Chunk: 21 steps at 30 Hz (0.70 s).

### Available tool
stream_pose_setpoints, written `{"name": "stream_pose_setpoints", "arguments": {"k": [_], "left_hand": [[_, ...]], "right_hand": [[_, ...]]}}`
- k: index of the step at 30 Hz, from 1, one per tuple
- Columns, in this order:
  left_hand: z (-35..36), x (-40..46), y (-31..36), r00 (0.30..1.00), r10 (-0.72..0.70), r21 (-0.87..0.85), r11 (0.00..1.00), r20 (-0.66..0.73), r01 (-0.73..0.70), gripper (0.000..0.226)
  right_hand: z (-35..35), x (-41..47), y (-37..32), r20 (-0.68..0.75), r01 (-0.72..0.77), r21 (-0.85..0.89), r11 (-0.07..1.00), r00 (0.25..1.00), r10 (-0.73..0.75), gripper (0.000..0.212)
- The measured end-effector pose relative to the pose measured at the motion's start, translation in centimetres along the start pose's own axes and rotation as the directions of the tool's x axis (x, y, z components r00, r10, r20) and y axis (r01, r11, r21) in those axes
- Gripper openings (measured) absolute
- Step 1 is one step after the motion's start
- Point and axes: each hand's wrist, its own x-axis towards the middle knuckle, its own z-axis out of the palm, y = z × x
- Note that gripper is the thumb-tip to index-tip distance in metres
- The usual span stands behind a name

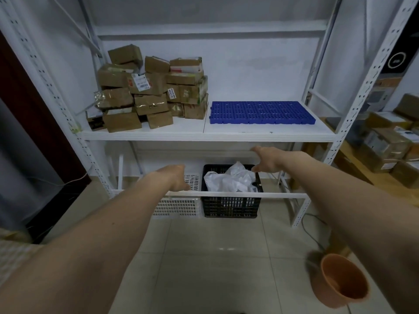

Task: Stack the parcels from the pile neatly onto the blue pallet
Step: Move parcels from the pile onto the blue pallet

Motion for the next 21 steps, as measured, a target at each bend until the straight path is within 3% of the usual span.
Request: {"name": "stream_pose_setpoints", "arguments": {"k": [8, 12, 21], "left_hand": [[-5.3, 10.9, 5.5, 0.999, -0.036, -0.021, 0.999, 0.018, 0.037, 0.072], [-6.6, 15.4, 7.2, 1.0, -0.003, -0.057, 0.998, -0.025, 0.001, 0.072], [-8.7, 24.2, 7.2, 0.997, -0.075, -0.04, 0.996, -0.004, 0.075, 0.078]], "right_hand": [[-3.9, 10.5, 4.9, 0.144, 0.065, -0.099, 0.993, 0.988, -0.05, 0.063], [-6.5, 15.6, 7.1, 0.122, 0.073, -0.034, 0.997, 0.99, -0.069, 0.06], [-7.7, 23.8, 9.0, 0.153, 0.154, -0.031, 0.988, 0.977, -0.147, 0.061]]}}
